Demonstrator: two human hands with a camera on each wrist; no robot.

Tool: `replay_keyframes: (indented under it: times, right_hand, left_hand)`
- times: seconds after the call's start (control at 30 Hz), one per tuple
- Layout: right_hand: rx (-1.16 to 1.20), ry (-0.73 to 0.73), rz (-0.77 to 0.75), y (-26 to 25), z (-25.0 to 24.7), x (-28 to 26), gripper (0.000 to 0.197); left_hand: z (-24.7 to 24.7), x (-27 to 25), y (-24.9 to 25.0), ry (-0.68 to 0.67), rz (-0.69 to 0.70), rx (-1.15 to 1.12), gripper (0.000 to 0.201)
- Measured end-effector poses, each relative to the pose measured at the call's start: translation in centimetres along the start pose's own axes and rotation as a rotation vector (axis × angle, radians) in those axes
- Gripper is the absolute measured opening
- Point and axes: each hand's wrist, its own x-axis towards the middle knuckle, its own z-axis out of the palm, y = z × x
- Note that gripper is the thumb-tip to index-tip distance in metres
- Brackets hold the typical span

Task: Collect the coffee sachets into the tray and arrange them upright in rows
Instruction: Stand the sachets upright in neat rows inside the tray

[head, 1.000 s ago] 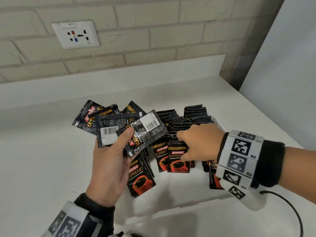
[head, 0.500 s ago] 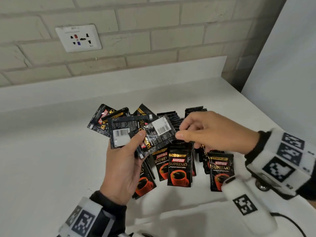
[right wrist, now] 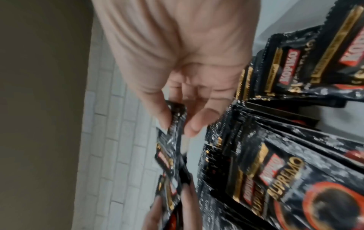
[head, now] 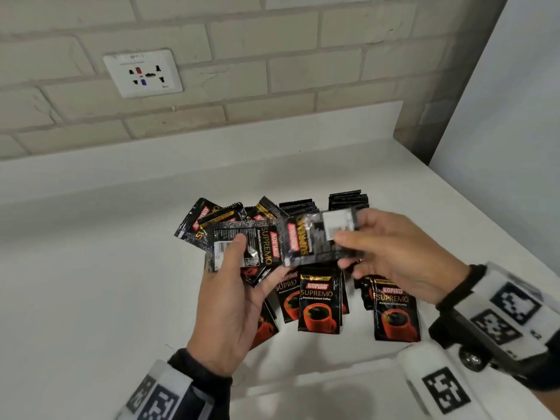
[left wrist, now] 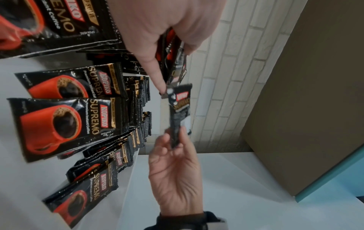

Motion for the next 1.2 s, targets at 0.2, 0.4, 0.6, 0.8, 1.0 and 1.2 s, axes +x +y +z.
replay_keyframes:
  times: [0.2,0.4,0.6,0.8,1.0,1.2]
  right_hand:
    - [-0.145,0.258,-0.377,-2.5,-0.2,-1.9,0.020]
    - [0.108,0.018,-0.245,-2.4,1.6,-2.2,0.026]
    - [0.149,-0.037,-0.017,0.3,3.1,-0.9,0.011]
    - [0.288,-0.038,0.035,1.1,3.0,-0.5,0.017]
    - [0.242,0.012,0.006,1.5,2.4,-0.4,0.021]
    - [-0.122,0.091,-0.370,0.3,-0.4,-1.4,0.041]
  left_hand:
    - [-0.1,0.1,-0.3,0.045,0.093,-0.023,0.040]
    - [1.0,-0.5,-0.4,0.000,0.153,-0.016,0.040]
    - [0.9,-0.5,-0.3,-0.049,0.149,-0.038,0.045]
    - [0.5,-0.8,-0.7,-0.086,0.086,-0.076,0.051]
    - [0.3,-0.7,-0.2,-0.054,0.000,-0.106,0.055]
    - [-1.2,0.1,0.8,-0.010,-0.099,0.087,0.030]
